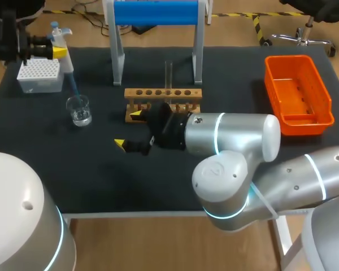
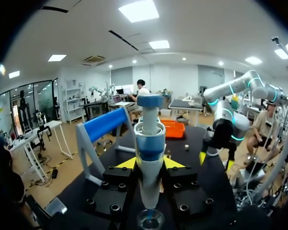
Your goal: Invert the test tube, pick up the pipette, mount the tip to pipette, aspirate from beaker and dispense into the tube, eject the tip, return the pipette, and cap with the stopper.
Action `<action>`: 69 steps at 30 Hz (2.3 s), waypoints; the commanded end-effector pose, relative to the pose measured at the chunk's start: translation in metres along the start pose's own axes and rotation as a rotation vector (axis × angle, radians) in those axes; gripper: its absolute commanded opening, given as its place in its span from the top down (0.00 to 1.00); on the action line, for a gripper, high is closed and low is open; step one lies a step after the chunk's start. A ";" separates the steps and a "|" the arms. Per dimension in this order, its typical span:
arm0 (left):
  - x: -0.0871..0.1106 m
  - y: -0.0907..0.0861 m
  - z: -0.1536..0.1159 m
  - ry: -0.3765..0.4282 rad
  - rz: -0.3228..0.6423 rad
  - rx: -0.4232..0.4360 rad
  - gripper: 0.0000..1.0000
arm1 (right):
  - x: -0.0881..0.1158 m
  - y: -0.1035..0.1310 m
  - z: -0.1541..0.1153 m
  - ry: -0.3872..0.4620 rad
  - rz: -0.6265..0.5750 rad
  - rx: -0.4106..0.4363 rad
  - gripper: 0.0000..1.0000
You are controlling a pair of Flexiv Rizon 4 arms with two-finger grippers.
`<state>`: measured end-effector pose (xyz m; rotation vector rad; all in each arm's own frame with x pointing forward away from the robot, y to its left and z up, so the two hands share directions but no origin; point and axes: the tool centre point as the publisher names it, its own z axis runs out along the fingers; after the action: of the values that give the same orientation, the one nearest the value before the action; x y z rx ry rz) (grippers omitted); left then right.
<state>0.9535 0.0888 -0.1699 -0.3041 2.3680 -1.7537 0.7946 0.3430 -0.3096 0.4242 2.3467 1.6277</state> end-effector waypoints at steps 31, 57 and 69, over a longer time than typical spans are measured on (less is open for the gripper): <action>-0.008 0.029 0.006 -0.025 -0.018 -0.028 1.00 | -0.001 -0.001 0.000 0.003 0.000 -0.001 0.00; -0.012 0.045 0.009 -0.042 -0.040 -0.027 1.00 | -0.001 -0.001 0.000 0.003 0.000 -0.001 0.00; -0.012 0.044 0.008 -0.053 -0.032 -0.026 1.00 | -0.001 -0.001 0.000 0.003 0.000 -0.001 0.00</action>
<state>0.9656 0.0976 -0.2147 -0.3882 2.3655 -1.7111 0.7949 0.3429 -0.3102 0.4231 2.3454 1.6298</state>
